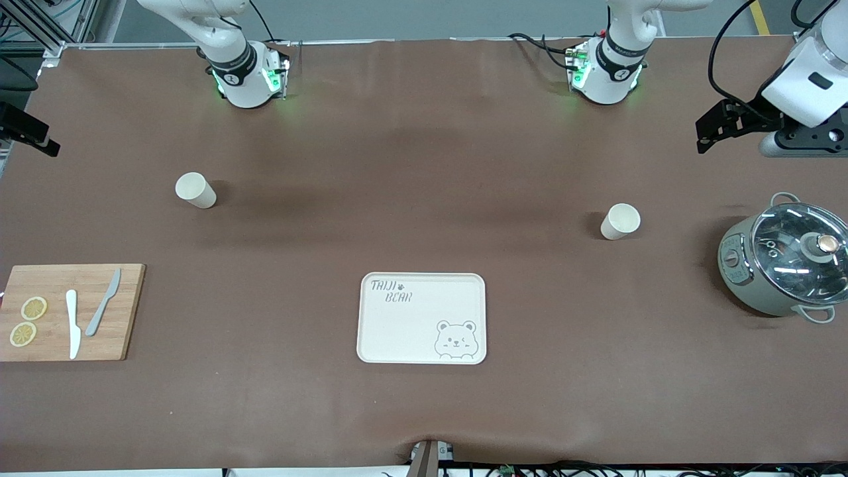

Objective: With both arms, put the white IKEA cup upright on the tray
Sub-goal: 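Move the left gripper toward the white paper cup beside the pot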

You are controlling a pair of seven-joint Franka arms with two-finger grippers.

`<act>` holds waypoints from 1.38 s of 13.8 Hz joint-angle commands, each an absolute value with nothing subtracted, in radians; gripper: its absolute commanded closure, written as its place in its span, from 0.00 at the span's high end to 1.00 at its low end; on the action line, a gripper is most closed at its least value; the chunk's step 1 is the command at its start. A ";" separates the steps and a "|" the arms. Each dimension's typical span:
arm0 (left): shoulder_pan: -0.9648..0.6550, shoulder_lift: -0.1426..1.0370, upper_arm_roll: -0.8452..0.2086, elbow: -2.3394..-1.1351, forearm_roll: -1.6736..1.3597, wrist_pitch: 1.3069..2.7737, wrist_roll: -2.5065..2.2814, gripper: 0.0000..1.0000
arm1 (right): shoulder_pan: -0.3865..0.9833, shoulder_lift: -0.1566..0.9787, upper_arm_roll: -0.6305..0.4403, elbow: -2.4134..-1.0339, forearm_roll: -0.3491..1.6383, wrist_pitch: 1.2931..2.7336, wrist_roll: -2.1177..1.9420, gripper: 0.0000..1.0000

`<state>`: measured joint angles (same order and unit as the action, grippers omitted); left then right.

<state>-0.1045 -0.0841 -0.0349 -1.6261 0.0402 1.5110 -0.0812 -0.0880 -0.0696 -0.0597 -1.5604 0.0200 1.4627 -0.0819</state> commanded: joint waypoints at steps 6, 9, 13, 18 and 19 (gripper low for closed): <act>-0.103 -0.052 -0.029 -1.591 0.041 1.509 -0.087 1.00 | -0.086 -0.080 -0.043 -1.552 0.023 1.451 -0.083 1.00; -0.103 -0.048 -0.015 -1.595 0.041 1.509 -0.083 1.00 | -0.086 -0.078 -0.043 -1.551 0.023 1.454 -0.083 1.00; -0.101 -0.046 -0.015 -1.595 0.041 1.509 -0.080 1.00 | -0.087 -0.078 -0.043 -1.551 0.023 1.453 -0.083 1.00; -0.066 -0.031 -0.015 -1.672 0.031 1.566 -0.077 1.00 | -0.090 -0.078 -0.043 -1.552 0.023 1.453 -0.083 1.00; -0.064 -0.026 -0.015 -1.721 0.034 1.609 -0.077 1.00 | -0.092 -0.078 -0.043 -1.551 0.023 1.453 -0.083 1.00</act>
